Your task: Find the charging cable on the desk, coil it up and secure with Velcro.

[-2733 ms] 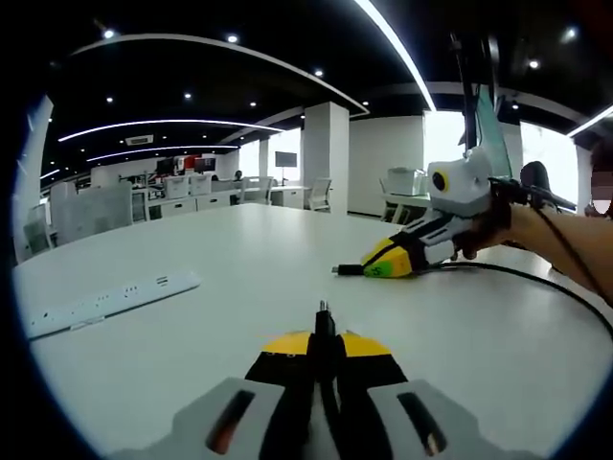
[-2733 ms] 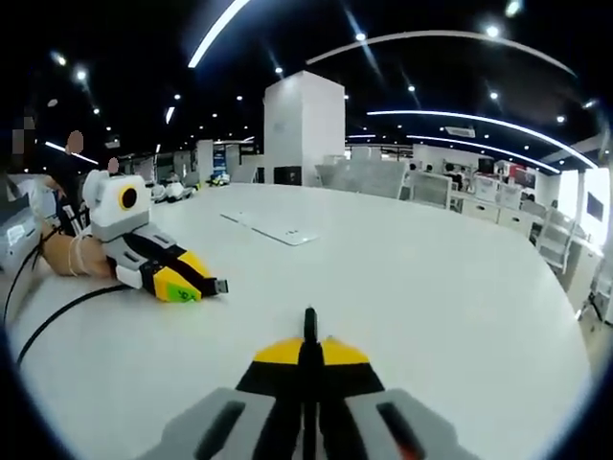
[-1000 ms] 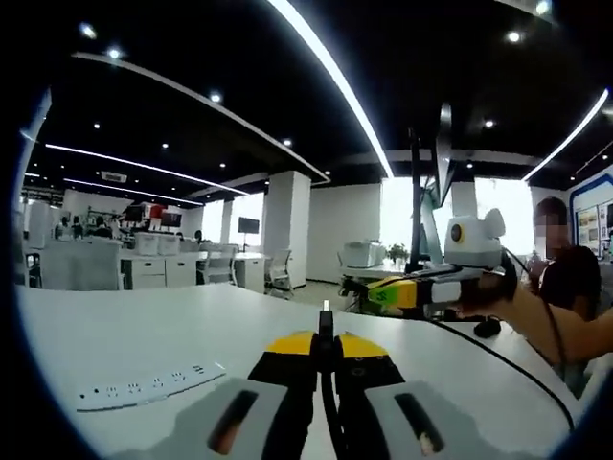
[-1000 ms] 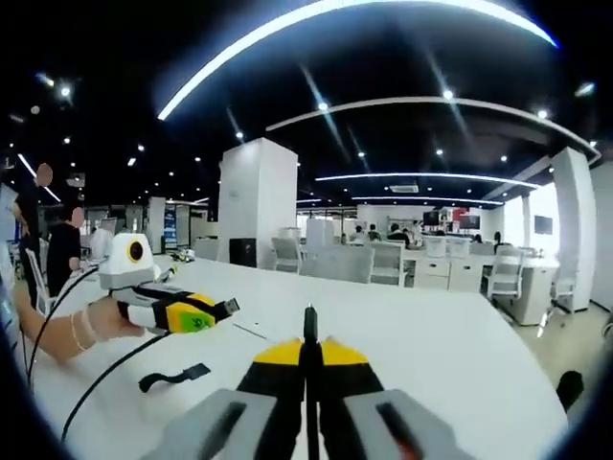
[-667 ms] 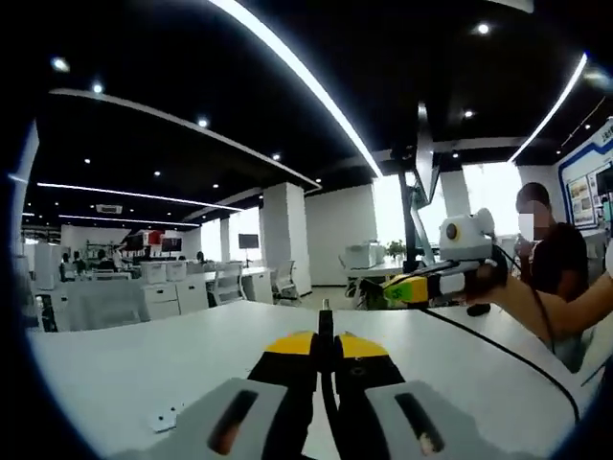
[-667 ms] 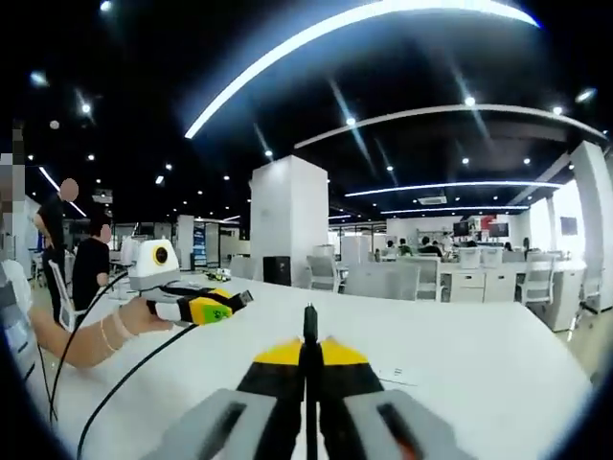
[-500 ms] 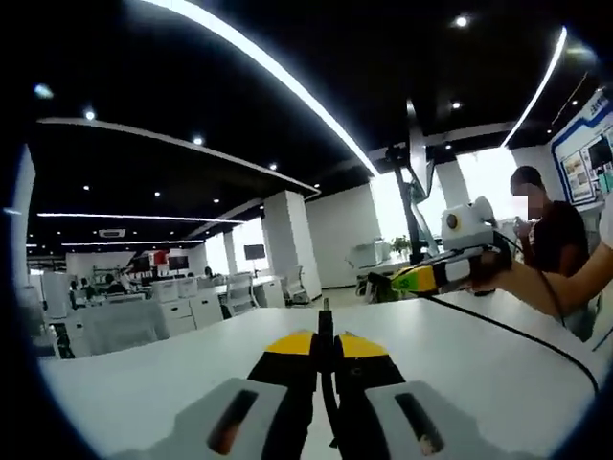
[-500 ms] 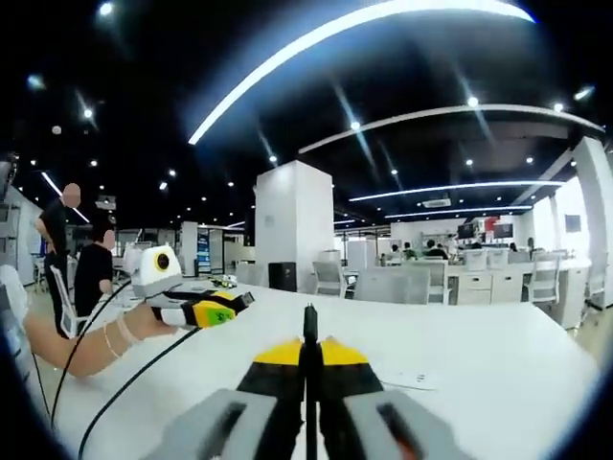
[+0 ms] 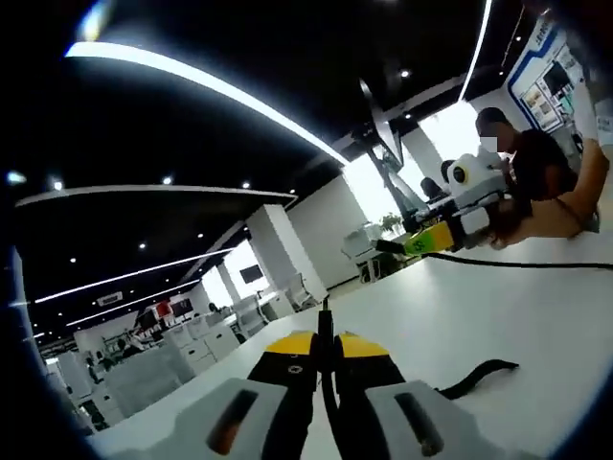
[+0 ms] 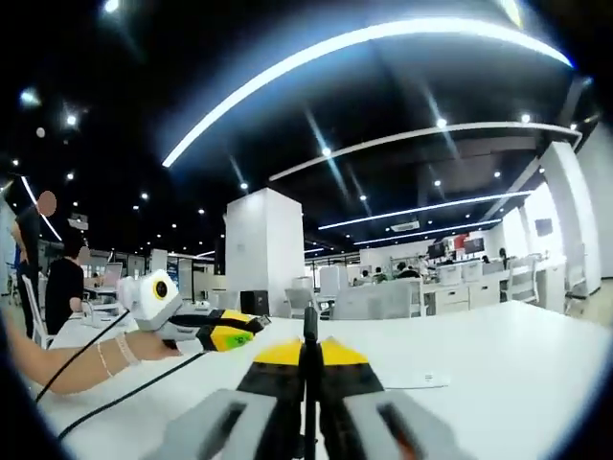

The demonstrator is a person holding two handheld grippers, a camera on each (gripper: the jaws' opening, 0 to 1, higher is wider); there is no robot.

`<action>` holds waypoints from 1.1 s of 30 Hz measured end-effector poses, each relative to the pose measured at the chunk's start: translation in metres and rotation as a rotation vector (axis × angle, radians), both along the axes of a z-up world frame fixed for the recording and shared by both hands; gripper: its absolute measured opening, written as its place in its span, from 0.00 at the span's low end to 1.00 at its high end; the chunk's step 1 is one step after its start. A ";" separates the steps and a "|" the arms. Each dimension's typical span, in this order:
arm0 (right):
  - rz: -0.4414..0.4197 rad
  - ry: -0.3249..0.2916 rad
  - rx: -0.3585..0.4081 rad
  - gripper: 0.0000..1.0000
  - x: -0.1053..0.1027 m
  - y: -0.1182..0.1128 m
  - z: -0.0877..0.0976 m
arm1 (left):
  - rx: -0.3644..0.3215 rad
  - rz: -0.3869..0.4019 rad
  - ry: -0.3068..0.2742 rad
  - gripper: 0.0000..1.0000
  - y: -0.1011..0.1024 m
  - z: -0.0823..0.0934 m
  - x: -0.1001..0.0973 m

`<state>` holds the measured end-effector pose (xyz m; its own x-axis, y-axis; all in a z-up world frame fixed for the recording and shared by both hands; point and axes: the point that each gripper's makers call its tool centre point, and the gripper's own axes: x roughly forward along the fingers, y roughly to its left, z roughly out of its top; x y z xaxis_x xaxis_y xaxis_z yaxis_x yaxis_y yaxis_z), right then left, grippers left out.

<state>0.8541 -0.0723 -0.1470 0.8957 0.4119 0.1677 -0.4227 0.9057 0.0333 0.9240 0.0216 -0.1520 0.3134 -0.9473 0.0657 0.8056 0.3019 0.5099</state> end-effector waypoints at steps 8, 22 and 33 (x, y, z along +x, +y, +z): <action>0.008 -0.010 -0.024 0.05 0.000 -0.002 -0.009 | 0.114 -0.145 -0.053 0.08 -0.057 -0.028 -0.015; -0.021 0.014 -0.022 0.05 0.008 -0.021 -0.018 | 0.308 -0.284 -0.105 0.08 -0.119 -0.090 -0.038; -0.021 0.042 -0.036 0.05 0.012 -0.020 -0.028 | 0.351 -0.336 -0.052 0.08 -0.133 -0.118 -0.050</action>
<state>0.8656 -0.0925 -0.1755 0.9100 0.3982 0.1153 -0.4027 0.9152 0.0178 0.8737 -0.1110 -0.2695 -0.0084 -0.9634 -0.2679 0.7995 -0.1674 0.5769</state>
